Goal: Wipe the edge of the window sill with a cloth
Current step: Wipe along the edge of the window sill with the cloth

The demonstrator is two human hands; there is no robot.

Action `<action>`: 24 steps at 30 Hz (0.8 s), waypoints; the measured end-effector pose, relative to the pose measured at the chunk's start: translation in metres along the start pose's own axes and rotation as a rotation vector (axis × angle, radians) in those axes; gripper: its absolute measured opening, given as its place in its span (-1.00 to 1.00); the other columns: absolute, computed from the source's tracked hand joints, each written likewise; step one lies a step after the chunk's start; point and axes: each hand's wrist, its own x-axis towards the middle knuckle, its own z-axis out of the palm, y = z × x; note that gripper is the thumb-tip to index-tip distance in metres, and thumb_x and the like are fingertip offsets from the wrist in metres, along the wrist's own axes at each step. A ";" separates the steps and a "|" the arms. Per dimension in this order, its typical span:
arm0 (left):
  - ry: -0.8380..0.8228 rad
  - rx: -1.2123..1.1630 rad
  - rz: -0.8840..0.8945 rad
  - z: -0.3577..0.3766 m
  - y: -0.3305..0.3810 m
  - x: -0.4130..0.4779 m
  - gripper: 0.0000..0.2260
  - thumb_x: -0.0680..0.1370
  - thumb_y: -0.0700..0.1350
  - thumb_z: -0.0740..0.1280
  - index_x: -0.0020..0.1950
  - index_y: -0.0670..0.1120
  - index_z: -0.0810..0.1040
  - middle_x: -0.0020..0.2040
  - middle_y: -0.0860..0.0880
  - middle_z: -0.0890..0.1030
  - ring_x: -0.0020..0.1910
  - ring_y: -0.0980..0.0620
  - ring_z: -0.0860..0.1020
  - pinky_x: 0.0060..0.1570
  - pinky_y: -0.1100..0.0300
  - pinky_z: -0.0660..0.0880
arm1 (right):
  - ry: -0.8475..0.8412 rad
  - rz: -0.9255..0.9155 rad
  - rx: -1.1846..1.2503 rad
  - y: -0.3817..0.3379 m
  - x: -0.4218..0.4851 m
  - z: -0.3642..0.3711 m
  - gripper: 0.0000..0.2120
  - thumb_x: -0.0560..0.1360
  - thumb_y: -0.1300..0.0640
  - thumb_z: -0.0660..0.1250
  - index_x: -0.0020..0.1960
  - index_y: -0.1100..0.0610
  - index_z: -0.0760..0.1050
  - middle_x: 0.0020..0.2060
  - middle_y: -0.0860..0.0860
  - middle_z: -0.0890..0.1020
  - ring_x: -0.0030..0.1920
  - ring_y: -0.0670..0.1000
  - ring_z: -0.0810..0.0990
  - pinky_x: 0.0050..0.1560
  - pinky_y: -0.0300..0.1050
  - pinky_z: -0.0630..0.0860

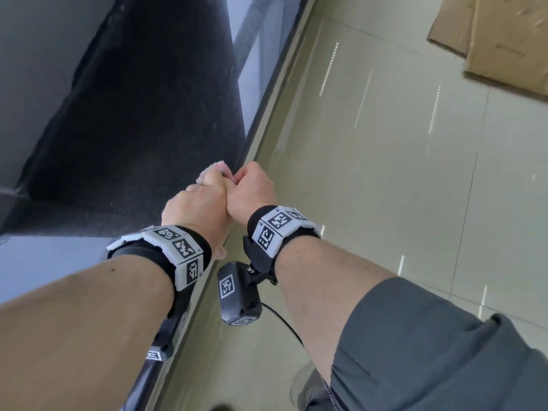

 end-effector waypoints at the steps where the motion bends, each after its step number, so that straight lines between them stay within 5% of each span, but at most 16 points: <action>1: -0.034 0.014 -0.005 -0.003 0.005 0.006 -0.52 0.36 -0.10 0.45 0.11 -0.23 0.29 -0.23 -0.15 0.56 -0.33 -0.19 0.55 -0.39 0.08 0.27 | -0.005 0.007 0.012 -0.002 0.007 -0.005 -0.75 0.49 -0.09 0.30 -0.11 0.08 0.38 -0.16 0.03 0.55 -0.35 -0.08 0.43 -0.47 -0.20 0.27; 6: -0.095 0.083 -0.012 -0.022 0.027 0.042 -0.32 0.18 -0.06 0.58 0.11 -0.18 0.26 -0.33 -0.07 0.42 -0.47 -0.07 0.32 -0.47 0.12 0.22 | -0.035 0.033 0.051 -0.016 0.041 -0.030 -0.76 0.48 -0.10 0.30 -0.13 0.07 0.37 -0.19 0.01 0.54 -0.35 -0.07 0.45 -0.46 -0.19 0.31; 14: -0.061 0.088 0.015 -0.043 0.061 0.100 -0.33 0.23 -0.06 0.56 0.12 -0.21 0.23 -0.17 -0.15 0.58 -0.30 -0.20 0.59 -0.41 0.08 0.31 | -0.049 0.015 0.054 -0.043 0.094 -0.071 -0.71 0.48 -0.14 0.29 -0.10 0.09 0.38 -0.16 0.05 0.56 -0.37 -0.06 0.45 -0.46 -0.18 0.31; 20: 0.009 0.036 -0.004 -0.058 0.078 0.153 -0.43 0.27 -0.08 0.54 0.06 -0.20 0.25 -0.21 -0.17 0.59 -0.32 -0.20 0.58 -0.42 0.10 0.30 | -0.047 -0.008 0.001 -0.072 0.141 -0.097 -0.78 0.48 -0.05 0.32 -0.08 0.08 0.39 -0.09 0.06 0.57 -0.30 0.00 0.48 -0.32 -0.14 0.37; 24: 0.014 0.035 -0.011 -0.069 0.092 0.189 -0.40 0.26 -0.07 0.55 0.08 -0.21 0.27 -0.20 -0.18 0.60 -0.31 -0.20 0.58 -0.42 0.11 0.28 | -0.042 -0.011 -0.025 -0.089 0.175 -0.113 -0.76 0.48 -0.07 0.32 -0.09 0.08 0.37 -0.11 0.05 0.57 -0.35 -0.04 0.45 -0.44 -0.18 0.30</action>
